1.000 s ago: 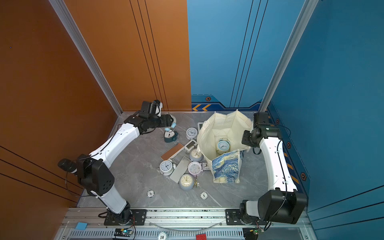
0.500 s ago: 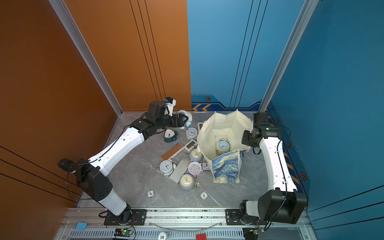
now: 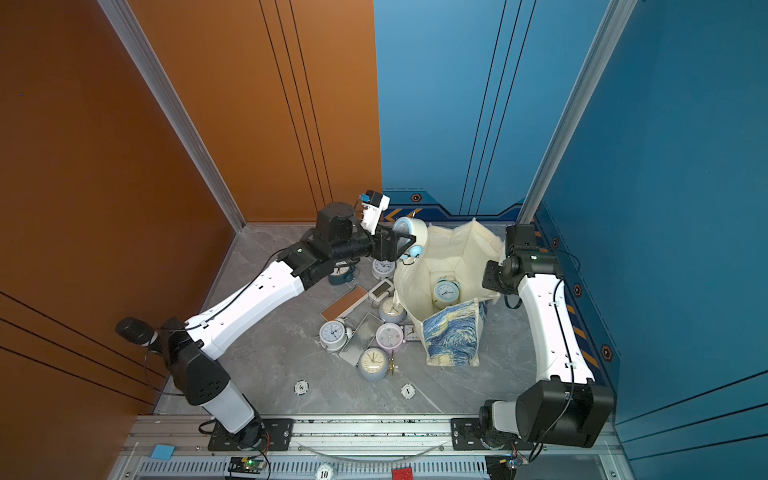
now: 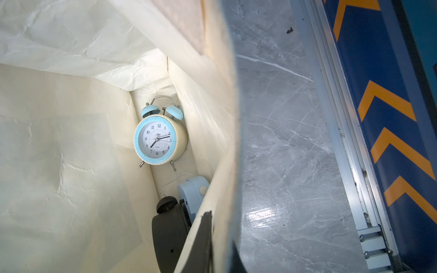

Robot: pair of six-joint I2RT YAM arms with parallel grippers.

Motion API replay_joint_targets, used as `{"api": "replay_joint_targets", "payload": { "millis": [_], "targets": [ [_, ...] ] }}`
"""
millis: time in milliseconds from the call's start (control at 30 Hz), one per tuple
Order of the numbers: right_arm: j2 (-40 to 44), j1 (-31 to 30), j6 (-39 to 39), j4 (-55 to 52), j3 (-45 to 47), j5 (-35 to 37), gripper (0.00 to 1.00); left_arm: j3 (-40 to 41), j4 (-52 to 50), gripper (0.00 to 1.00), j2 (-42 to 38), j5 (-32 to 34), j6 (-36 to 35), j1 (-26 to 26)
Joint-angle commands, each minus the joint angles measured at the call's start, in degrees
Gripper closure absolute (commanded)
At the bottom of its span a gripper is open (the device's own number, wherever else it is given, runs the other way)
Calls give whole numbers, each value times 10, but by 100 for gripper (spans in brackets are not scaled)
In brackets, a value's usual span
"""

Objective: Put the alarm clock into the canvas bag
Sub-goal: Place the alarm at the canvas bag.

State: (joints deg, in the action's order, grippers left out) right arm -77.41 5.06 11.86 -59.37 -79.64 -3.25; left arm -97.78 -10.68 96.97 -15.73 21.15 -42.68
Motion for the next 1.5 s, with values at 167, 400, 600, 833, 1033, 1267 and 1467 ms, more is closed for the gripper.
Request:
{"api": "replay_joint_targets", "payload": {
  "millis": [167,400,600,833,1033,1267,1467],
  "targets": [
    [3,-10,-3,-6,7,-8,91,-91,3,52,87,63,-70,-60],
    [5,-11,-3,-5,8,-6,91,-138,-25,52,165,103,-99,-88],
    [4,-10,-3,-6,7,-7,91,-196,-58,53,242,124,-103,-99],
    [3,-11,-3,-6,8,-8,91,-270,-113,53,327,145,-121,-111],
    [4,-12,-3,-6,8,-7,91,-287,-125,53,364,162,-128,-116],
    [4,-12,-3,-6,8,-8,91,-293,-139,53,399,186,-134,-116],
    [6,-12,-3,-5,10,-5,91,-292,-145,46,415,193,-127,-116]
  ]
}}
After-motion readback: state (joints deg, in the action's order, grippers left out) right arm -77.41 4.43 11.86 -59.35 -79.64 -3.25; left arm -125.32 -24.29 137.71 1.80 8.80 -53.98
